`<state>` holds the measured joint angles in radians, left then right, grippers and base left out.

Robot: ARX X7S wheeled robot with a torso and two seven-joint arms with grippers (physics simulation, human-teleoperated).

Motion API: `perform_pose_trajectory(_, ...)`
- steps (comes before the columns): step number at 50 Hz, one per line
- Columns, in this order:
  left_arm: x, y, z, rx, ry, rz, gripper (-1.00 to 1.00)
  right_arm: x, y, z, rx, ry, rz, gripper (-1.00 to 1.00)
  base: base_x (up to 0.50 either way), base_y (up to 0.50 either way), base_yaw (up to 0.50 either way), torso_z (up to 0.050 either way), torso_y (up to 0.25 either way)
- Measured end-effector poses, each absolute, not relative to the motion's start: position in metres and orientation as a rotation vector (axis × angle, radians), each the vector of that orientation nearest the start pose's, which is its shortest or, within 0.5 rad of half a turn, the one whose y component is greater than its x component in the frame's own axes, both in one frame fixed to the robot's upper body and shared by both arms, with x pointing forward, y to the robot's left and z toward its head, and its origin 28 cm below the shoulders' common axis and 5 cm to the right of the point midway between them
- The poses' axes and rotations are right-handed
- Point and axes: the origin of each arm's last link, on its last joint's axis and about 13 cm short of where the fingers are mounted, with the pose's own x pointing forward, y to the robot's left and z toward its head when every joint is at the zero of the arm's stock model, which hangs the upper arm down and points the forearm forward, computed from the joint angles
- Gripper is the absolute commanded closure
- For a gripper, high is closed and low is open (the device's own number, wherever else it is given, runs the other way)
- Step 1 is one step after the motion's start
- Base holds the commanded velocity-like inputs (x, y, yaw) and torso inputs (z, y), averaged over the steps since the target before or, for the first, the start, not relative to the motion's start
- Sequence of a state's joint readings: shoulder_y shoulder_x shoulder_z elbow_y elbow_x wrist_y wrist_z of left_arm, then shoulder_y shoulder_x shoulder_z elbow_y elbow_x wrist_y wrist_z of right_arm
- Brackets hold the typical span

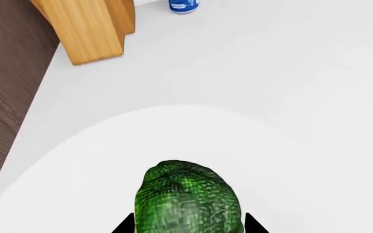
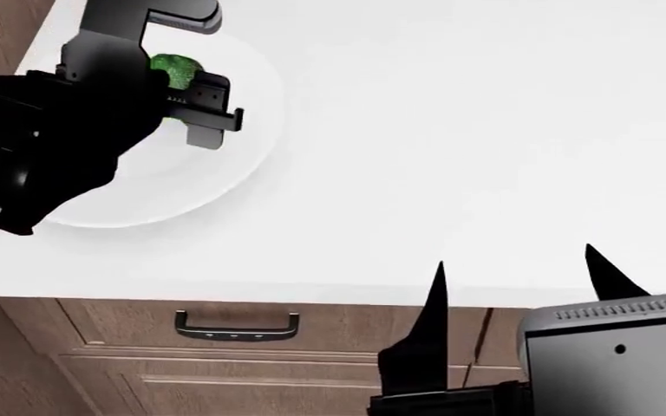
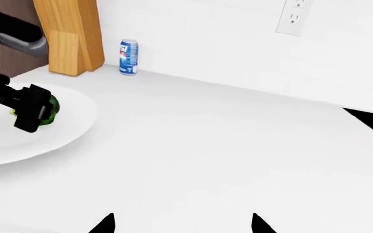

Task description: Pick the broccoli from the counter and place it in the microwave.

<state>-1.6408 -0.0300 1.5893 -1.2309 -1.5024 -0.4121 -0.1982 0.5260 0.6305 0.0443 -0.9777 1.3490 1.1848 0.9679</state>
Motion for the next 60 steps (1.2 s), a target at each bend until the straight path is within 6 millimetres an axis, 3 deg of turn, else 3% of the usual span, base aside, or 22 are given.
perform_pose_trajectory(13, 0.426, 0.171, 0.264, 0.198, 0.279, -0.076, 1.0, 0.164, -0.118, 0.216, -0.167, -0.064, 0.035, -1.0, 0.0, 0.0, 0.0, 0.0, 0.0)
perform_pose_trajectory(20, 0.426, 0.17, 0.288, 0.144, 0.198, -0.105, 1.0, 0.164, -0.118, 0.216, -0.164, -0.063, 0.035, -1.0, 0.0, 0.0, 0.0, 0.0, 0.0)
perform_pose_trajectory(27, 0.411, 0.174, 0.302, 0.084, 0.114, -0.149, 1.0, 0.166, -0.117, 0.214, -0.16, -0.064, 0.038, -1.0, 0.0, 0.0, 0.0, 0.0, 0.015)
perform_pose_trajectory(41, 0.376, 0.178, 0.305, 0.02, 0.057, -0.222, 1.0, 0.172, -0.115, 0.212, -0.155, -0.066, 0.046, -1.0, 0.0, 0.0, 0.0, -0.008, 0.25)
perform_pose_trajectory(60, 0.356, 0.181, 0.302, -0.033, 0.055, -0.248, 1.0, 0.174, -0.114, 0.211, -0.153, -0.069, 0.053, -1.0, 0.0, 0.0, 0.0, -0.008, 0.25)
